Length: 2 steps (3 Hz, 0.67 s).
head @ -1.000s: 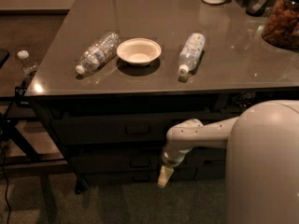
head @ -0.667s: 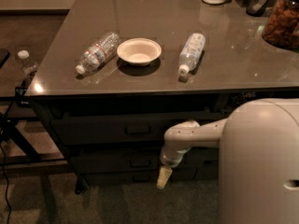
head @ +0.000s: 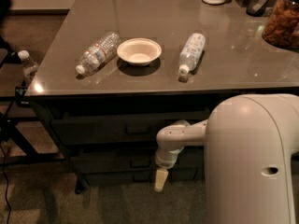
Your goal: Open middle drawer
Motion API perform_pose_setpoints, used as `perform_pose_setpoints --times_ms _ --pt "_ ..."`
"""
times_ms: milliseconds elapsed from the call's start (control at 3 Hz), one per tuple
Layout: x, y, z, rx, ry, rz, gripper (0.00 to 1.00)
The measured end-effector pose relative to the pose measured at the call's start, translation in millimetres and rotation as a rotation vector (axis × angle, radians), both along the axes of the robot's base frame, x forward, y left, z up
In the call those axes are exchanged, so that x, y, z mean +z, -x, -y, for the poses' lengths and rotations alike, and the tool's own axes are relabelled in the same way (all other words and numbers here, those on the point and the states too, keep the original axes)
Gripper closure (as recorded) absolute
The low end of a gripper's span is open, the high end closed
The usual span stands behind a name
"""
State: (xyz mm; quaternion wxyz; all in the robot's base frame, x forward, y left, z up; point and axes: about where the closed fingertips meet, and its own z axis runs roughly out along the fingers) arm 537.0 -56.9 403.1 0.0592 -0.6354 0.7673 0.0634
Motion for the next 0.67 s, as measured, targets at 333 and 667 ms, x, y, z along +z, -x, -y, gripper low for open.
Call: perform_pose_setpoints --times_ms 333,667 --pt "3.4 18.9 3.0 0.016 -0.002 -0.045 0.0" --pt "19.2 53.6 15.7 0.003 -0.038 -0.099 0.0"
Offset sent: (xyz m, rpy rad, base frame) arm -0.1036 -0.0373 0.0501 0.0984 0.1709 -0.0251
